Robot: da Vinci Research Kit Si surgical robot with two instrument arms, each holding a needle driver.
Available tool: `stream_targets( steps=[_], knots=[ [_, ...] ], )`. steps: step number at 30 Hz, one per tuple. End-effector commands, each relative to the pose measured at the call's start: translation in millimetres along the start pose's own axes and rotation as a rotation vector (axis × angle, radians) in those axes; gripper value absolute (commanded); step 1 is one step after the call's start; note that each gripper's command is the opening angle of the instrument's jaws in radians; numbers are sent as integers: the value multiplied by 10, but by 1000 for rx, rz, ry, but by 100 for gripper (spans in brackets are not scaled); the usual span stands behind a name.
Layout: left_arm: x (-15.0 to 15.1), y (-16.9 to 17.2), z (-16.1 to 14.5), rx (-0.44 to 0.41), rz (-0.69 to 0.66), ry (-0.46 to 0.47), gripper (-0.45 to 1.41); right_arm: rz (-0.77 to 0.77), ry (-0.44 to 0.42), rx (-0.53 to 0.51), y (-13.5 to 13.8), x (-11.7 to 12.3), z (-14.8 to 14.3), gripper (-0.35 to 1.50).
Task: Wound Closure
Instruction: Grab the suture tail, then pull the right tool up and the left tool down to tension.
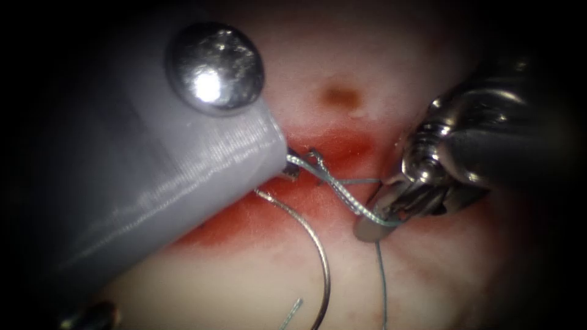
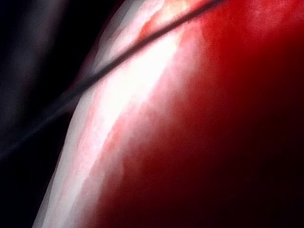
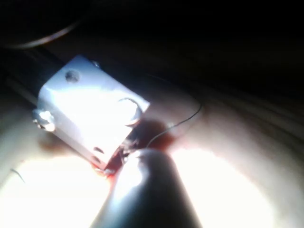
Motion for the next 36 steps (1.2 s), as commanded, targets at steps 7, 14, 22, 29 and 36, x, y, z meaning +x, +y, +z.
stream_targets(
  steps=[7, 14, 22, 29, 36],
  knots=[
    [-5, 7, -1, -9, 7, 13, -45, -36, 29, -34, 1, 16, 1, 27],
    [-4, 9, -3, -5, 10, 22, -45, -60, 32, -40, -1, 19, 6, -35],
    [14, 13, -5, -27, 31, 138, -45, -133, 84, 9, 0, 31, -53, -35],
    [39, 12, 3, -50, 53, 260, -45, -188, 328, -55, 5, 42, -113, -35],
    [54, 6, 6, -26, 66, 315, -45, -137, 497, -134, 22, 49, -132, -35]
  ],
)
